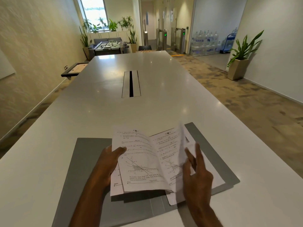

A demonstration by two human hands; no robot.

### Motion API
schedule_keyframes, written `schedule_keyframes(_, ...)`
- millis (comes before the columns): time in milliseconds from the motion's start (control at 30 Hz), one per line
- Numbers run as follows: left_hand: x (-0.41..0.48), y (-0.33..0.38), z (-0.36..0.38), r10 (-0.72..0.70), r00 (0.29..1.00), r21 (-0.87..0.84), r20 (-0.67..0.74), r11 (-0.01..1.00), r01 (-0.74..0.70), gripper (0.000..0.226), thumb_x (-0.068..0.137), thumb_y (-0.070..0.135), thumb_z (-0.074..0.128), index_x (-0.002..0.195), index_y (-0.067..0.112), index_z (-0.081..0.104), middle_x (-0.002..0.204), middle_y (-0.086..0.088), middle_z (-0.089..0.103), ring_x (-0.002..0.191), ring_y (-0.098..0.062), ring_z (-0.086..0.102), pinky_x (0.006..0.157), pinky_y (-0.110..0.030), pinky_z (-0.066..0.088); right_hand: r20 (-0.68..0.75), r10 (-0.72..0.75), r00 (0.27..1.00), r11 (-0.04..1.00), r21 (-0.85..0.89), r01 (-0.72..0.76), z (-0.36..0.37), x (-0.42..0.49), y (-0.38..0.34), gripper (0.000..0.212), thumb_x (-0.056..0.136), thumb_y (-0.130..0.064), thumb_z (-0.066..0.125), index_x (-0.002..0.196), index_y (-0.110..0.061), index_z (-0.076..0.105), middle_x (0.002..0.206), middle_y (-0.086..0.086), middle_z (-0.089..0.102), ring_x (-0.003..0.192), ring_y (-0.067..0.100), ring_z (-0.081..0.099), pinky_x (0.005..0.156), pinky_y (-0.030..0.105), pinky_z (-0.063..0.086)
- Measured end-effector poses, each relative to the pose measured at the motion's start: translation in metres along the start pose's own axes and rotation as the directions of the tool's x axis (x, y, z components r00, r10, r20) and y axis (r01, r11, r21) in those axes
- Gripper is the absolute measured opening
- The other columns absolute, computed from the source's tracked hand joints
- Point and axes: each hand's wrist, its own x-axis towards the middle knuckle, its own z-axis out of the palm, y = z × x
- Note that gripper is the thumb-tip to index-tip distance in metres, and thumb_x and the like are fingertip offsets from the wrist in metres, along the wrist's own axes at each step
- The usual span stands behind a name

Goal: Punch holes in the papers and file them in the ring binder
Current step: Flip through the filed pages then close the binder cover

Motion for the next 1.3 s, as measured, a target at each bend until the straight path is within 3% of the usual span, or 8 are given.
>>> schedule_keyframes(133,0.000,0.001,0.001,0.000,1.000,0.010,-0.014,1.000,0.000,0.028,0.105,0.024,0.059,0.133,0.019,0.062,0.108,-0.003,0.081,0.077,-0.027,0.082,0.054,-0.032,0.062,0.186,-0.097,0.978,0.995,0.036,0.092,0.026,-0.023,-0.031,0.080,0.102,-0.025,0.059,0.148,-0.069,0.010,0.127,-0.034,0.051,0.073,-0.020,0.067,0.061,0.004,0.055)
schedule_keyframes(233,0.000,0.002,0.001,0.017,1.000,-0.015,-0.017,1.000,-0.017,0.026,0.106,0.027,0.058,0.129,0.016,0.065,0.098,-0.005,0.084,0.077,-0.029,0.082,0.055,-0.036,0.062,0.327,-0.215,0.920,0.975,0.019,0.222,0.042,-0.038,-0.049,0.078,0.104,-0.028,0.058,0.144,-0.077,0.011,0.136,-0.031,0.050,0.103,-0.021,0.062,0.089,0.008,0.054)
schedule_keyframes(467,-0.005,0.007,0.000,-0.047,0.996,-0.191,0.075,0.980,0.060,0.047,0.103,0.058,0.048,0.123,0.022,0.070,0.102,-0.014,0.082,0.083,-0.034,0.081,0.067,-0.042,0.063,0.615,-0.367,0.698,0.890,0.014,0.455,0.063,-0.058,-0.063,0.056,0.105,-0.025,0.035,0.160,-0.029,0.028,0.165,-0.012,0.035,0.151,0.004,0.029,0.123,0.024,0.024)
schedule_keyframes(700,-0.001,0.006,-0.006,0.014,0.999,0.011,0.051,1.000,-0.015,0.029,0.103,0.014,0.062,0.131,0.009,0.065,0.107,-0.012,0.082,0.087,-0.029,0.082,0.061,-0.032,0.064,0.743,-0.333,0.580,0.906,0.082,0.416,0.054,-0.059,-0.077,0.055,0.109,-0.026,0.044,0.161,-0.025,0.029,0.165,-0.003,0.038,0.151,0.014,0.036,0.121,0.021,0.025)
schedule_keyframes(800,0.001,0.007,-0.004,-0.006,0.999,0.026,0.045,1.000,0.004,0.030,0.103,0.009,0.061,0.132,0.010,0.064,0.112,-0.014,0.081,0.088,-0.033,0.082,0.062,-0.037,0.064,0.605,-0.288,0.743,0.943,0.045,0.329,0.038,-0.056,-0.064,0.055,0.103,-0.053,0.049,0.154,-0.046,0.033,0.157,-0.025,0.039,0.142,-0.020,0.027,0.116,0.007,0.018)
schedule_keyframes(933,0.002,0.007,-0.004,-0.016,0.998,0.035,0.056,0.999,0.014,0.029,0.103,0.012,0.061,0.131,0.020,0.063,0.115,-0.011,0.080,0.091,-0.034,0.081,0.069,-0.046,0.066,0.174,-0.232,0.957,0.954,-0.153,0.259,0.005,-0.036,0.002,0.047,0.099,-0.040,0.059,0.144,-0.028,0.055,0.146,-0.008,0.060,0.135,0.010,0.055,0.110,0.042,0.050)
schedule_keyframes(1067,0.003,0.007,-0.007,-0.017,0.999,0.056,0.052,0.998,0.014,0.030,0.104,0.014,0.061,0.133,0.020,0.062,0.116,-0.011,0.080,0.094,-0.035,0.081,0.075,-0.050,0.065,0.026,0.038,0.999,0.673,-0.740,-0.006,-0.041,0.002,0.058,0.063,0.093,-0.049,0.063,0.144,-0.013,0.052,0.149,0.012,0.055,0.135,0.034,0.050,0.109,0.052,0.047)
schedule_keyframes(1300,0.003,0.005,-0.005,-0.046,0.998,0.023,0.038,0.999,0.046,0.029,0.104,0.014,0.061,0.132,0.019,0.061,0.113,-0.014,0.080,0.087,-0.036,0.082,0.063,-0.044,0.065,-0.005,0.250,0.968,0.579,-0.801,-0.154,-0.056,0.009,0.089,0.055,0.089,-0.052,0.069,0.125,-0.013,0.057,0.124,0.009,0.059,0.114,0.028,0.053,0.094,0.039,0.052)
